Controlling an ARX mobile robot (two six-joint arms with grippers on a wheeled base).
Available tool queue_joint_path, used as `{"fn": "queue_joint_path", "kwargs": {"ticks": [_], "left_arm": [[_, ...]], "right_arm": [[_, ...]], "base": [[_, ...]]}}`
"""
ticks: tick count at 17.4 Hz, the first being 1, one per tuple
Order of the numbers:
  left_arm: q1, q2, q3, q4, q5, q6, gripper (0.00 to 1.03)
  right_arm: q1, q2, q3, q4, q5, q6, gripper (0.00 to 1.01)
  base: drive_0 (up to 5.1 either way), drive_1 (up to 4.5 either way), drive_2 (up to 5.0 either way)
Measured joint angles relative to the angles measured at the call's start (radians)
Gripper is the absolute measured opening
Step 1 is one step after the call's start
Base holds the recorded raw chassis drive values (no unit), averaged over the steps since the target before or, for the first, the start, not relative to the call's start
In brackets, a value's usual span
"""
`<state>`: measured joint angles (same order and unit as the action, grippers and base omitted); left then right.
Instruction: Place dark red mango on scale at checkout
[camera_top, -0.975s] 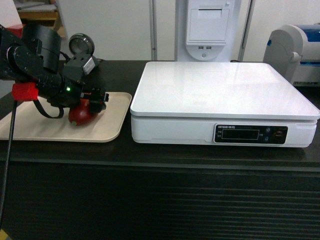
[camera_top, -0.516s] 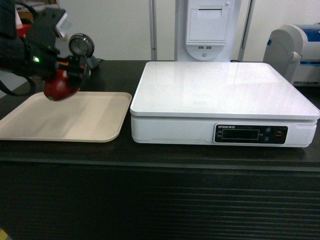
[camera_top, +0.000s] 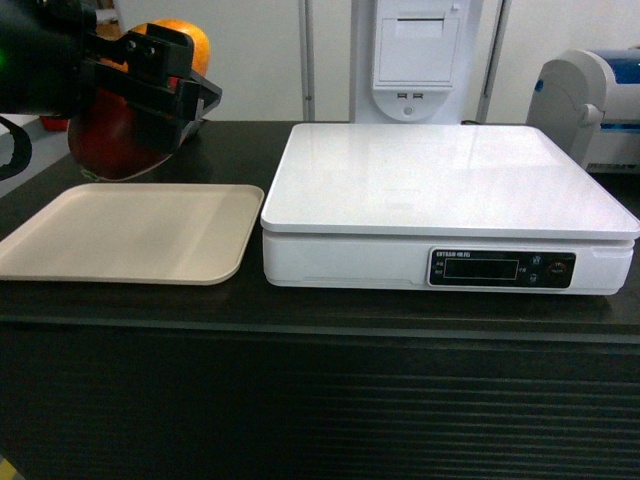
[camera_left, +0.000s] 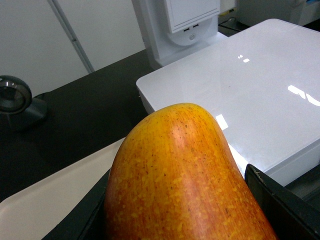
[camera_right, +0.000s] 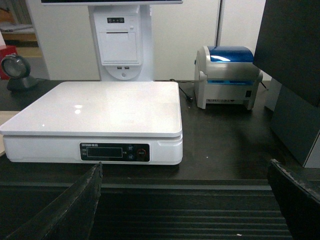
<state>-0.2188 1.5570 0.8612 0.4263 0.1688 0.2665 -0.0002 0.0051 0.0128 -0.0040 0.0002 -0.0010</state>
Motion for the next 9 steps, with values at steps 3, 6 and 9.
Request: {"fn": "queue_joint_path", "kwargs": {"ticks": [3,6,9], "left_arm": [[-0.076,0.09,0.09,-0.005,-0.003,0.004,0.7],[-0.166,0.217,0.249,-0.036,-0.001,0.004,0.69],[-0.255,0.34,0.433,-0.087,0.008,0.004,0.69]], "right_arm": [[0.0,0.0,0.0,0.0,0.0,0.0,0.98],[0.0,0.0,0.0,0.0,0.0,0.0,0.98],[0.0,0.0,0.0,0.0,0.0,0.0,0.98]], "base": [[0.0,0.0,0.0],[0.0,0.0,0.0],[0.0,0.0,0.0]]}}
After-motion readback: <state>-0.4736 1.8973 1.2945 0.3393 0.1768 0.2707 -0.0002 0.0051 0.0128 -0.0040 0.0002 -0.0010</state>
